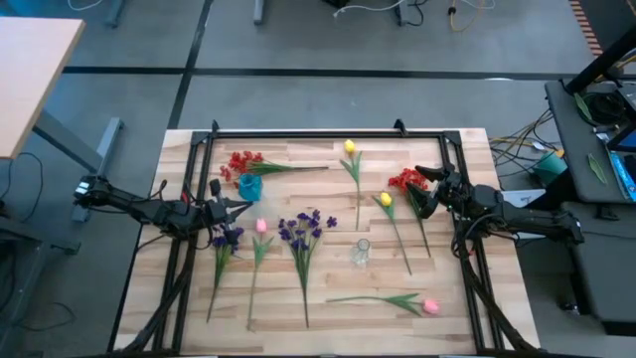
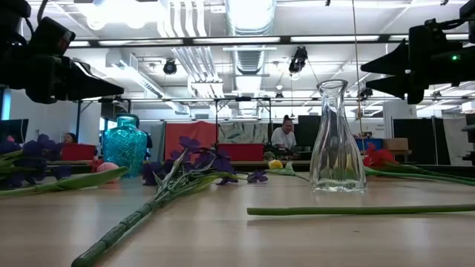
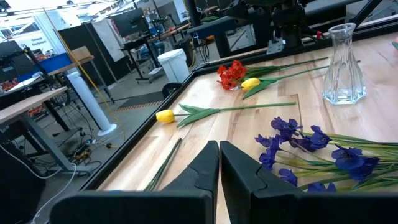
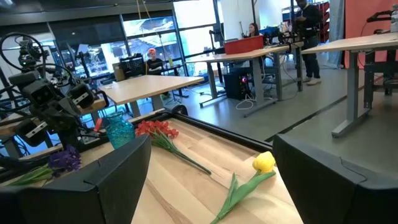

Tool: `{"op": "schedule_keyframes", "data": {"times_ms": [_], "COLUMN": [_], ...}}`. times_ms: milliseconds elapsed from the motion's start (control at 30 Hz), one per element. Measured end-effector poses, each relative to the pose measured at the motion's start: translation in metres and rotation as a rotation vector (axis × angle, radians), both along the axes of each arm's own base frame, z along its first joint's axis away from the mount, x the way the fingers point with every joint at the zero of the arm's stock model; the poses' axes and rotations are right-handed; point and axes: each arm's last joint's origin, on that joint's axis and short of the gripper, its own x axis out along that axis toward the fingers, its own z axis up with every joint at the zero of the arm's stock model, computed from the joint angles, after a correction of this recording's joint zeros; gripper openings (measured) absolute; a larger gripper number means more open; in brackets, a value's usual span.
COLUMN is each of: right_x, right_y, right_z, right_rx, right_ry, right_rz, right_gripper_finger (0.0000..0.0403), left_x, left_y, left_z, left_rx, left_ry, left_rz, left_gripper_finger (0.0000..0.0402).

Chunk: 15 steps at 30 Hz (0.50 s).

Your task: Sort flowers into vase by color

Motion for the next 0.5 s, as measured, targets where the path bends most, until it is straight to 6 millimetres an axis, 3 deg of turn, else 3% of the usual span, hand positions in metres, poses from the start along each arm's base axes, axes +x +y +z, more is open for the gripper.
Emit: {"op": "schedule_keyframes", "data": {"times_ms": [333, 400, 500], "right_x": [0.0, 0.0, 0.001], "right_y": [0.0, 0.0, 0.001], "right_z": [0.0, 0.0, 0.0], "right_rx": [0.0, 0.015, 0.156], "right_ry": [-0.003, -0.013, -0.093], "right_rz": [0.0, 0.003, 0.063], "right_gripper_finger": [0.0327, 0.0327, 0.0327], "left_x": [0.0, 0.001, 0.001], "left_y": [0.0, -0.001, -0.002], "left_z": [0.001, 0.006, 0.015], "left_rx": [-0.013, -0.133, -0.46], "left_ry": [-0.014, -0.108, -0.307], "left_rz": [0.001, -0.005, -0.043], "left_gripper_finger": [0.0, 0.0, 0.0]}}
